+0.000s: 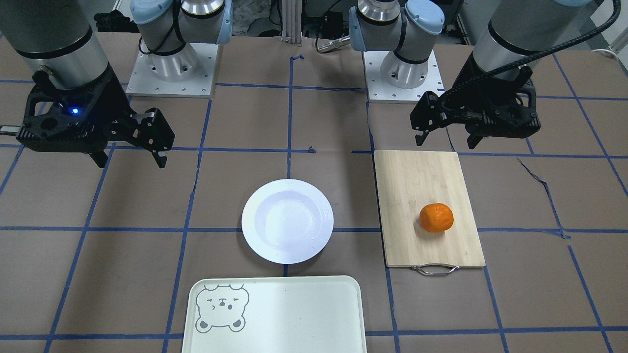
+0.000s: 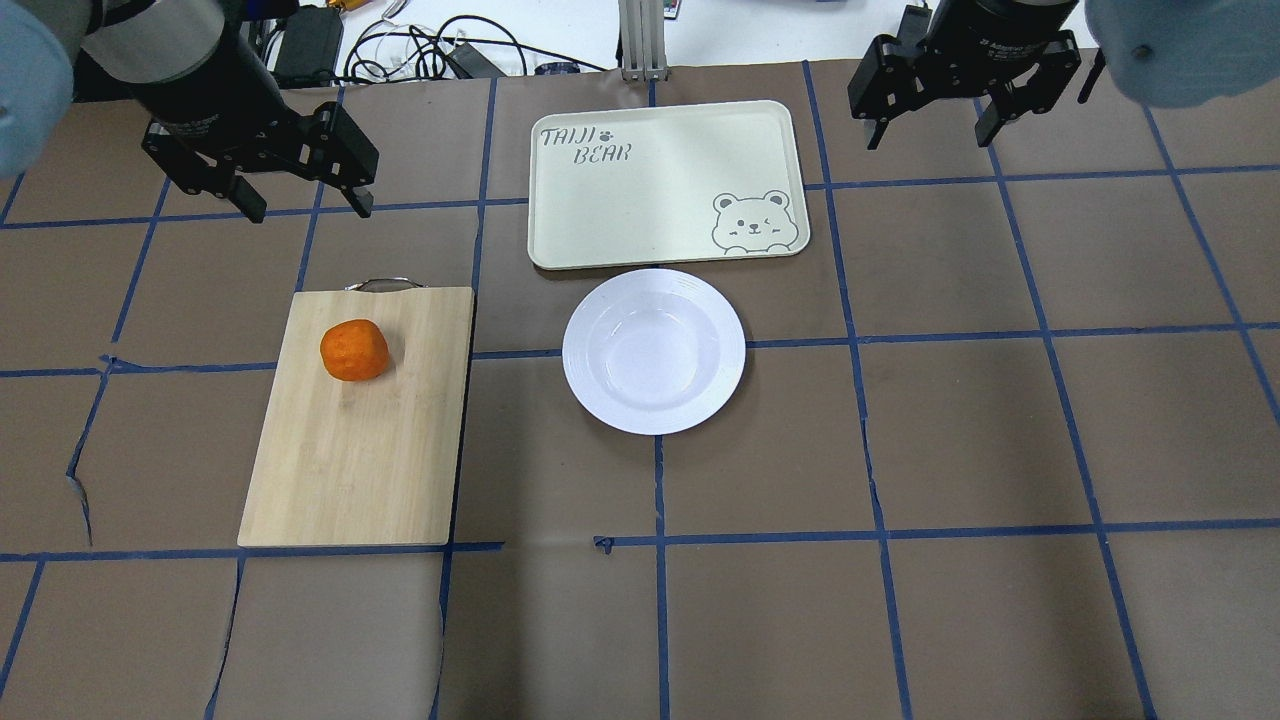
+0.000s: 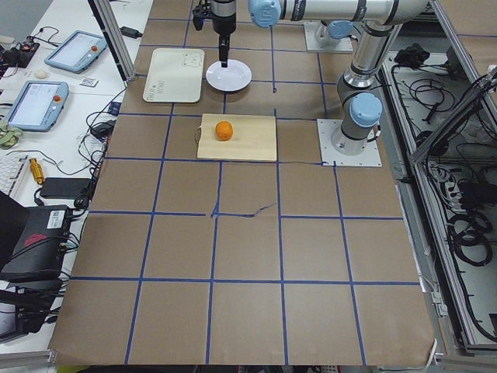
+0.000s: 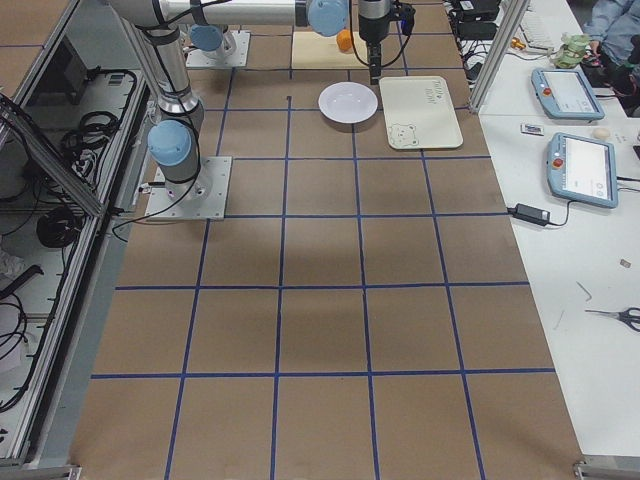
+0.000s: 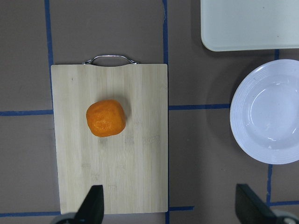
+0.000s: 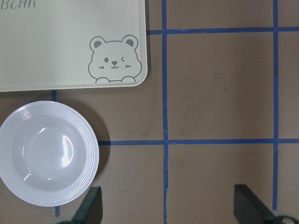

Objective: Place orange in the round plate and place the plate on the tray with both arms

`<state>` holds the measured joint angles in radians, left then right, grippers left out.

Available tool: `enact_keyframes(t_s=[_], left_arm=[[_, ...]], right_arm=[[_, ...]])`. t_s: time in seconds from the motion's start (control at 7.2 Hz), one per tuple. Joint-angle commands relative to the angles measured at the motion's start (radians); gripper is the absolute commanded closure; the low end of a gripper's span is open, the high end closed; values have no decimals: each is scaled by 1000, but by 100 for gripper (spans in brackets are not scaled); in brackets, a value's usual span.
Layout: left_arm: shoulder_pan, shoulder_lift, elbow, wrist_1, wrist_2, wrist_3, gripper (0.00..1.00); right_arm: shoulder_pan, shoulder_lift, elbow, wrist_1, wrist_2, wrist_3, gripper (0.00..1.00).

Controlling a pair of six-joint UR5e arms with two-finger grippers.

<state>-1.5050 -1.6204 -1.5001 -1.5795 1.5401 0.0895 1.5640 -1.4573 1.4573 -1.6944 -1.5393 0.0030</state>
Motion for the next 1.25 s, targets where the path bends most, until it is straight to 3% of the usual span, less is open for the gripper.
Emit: enact_keyframes(t_s=[0.0, 1.11], left_arm=[[-1, 2, -2, -2, 2, 1, 0], [2, 2, -8, 10, 3, 1, 0]], right_arm=[[1, 0, 0, 1, 4, 0, 0], [-1, 2, 12, -1, 8, -1, 0]])
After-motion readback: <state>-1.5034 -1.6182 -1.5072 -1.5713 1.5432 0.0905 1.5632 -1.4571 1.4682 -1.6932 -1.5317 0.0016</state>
